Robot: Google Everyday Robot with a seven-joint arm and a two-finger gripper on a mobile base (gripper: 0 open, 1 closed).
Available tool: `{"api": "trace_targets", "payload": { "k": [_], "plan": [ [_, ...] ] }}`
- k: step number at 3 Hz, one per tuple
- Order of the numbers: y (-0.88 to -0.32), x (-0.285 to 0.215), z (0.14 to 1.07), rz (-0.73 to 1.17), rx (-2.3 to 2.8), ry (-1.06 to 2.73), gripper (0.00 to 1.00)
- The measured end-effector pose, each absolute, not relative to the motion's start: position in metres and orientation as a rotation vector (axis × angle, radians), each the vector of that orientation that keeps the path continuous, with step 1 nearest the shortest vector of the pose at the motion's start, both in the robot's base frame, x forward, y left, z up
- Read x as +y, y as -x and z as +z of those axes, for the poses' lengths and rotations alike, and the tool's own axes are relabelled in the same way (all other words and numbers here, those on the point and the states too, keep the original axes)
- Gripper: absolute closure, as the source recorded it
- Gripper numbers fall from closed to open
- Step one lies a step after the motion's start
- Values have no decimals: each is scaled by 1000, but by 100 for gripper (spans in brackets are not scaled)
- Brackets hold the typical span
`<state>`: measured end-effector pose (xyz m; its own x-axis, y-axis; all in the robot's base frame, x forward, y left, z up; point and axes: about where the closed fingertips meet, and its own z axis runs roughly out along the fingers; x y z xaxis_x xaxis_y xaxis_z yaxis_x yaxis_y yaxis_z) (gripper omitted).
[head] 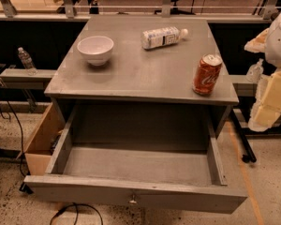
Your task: Move coke can near blue plastic bottle
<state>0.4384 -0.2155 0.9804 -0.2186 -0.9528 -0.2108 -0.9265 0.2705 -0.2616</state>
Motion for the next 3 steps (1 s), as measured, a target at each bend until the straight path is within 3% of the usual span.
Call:
{"api": "trace_targets", "payload": {
  "k": [2, 3],
  "plan": [
    [-458, -226, 990, -76, 2174, 1660, 0],
    [-488, -249, 996, 32, 2103, 1602, 0]
  ]
}}
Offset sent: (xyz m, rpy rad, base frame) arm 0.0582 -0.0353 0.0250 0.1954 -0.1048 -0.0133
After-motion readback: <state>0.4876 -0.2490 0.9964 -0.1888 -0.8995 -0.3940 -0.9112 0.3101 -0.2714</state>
